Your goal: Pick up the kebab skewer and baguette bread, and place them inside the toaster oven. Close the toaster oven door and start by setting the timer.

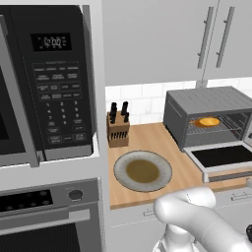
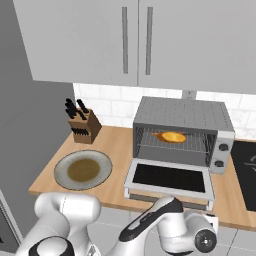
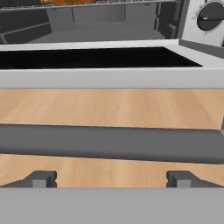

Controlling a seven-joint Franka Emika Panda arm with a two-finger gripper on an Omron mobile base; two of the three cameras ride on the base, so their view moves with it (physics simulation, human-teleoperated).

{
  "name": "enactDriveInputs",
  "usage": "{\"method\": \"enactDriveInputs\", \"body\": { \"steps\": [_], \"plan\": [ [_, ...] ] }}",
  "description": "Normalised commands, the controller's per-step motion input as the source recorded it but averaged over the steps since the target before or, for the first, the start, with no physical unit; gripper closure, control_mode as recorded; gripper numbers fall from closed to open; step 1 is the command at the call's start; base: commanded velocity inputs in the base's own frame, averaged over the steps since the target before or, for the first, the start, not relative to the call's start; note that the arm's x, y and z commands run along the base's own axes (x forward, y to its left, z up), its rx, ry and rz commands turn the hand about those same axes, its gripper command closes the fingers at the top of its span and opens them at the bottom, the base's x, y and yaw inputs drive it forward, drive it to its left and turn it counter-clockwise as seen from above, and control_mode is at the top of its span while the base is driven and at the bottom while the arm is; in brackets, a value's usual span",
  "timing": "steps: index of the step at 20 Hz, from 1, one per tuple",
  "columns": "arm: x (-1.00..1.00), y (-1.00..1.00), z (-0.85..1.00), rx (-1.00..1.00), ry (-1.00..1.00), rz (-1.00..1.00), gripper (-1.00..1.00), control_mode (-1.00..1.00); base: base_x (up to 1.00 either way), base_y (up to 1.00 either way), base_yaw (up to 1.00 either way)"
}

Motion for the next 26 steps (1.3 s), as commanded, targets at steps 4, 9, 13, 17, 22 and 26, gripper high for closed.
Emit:
{"method": "enactDriveInputs", "body": {
  "steps": [4,9,13,17,22,26],
  "plan": [
    [0.00,0.00,0.20,0.00,0.00,0.00,-1.00,-1.00,0.00,0.00,0.00],
    [0.00,0.00,0.21,0.00,0.00,0.00,-1.00,-1.00,0.00,0.00,0.00],
    [0.13,0.00,0.14,0.00,0.00,0.00,-1.00,-1.00,0.00,0.00,0.00],
    [0.23,0.00,0.19,0.00,-0.02,0.00,-1.00,-1.00,0.00,0.00,0.00],
    [0.25,0.00,0.28,0.00,-0.03,0.00,-1.00,-1.00,0.00,0.00,0.00],
    [0.29,0.00,0.31,0.00,-0.04,0.00,-1.00,-1.00,0.00,0.00,0.00]
  ]
}}
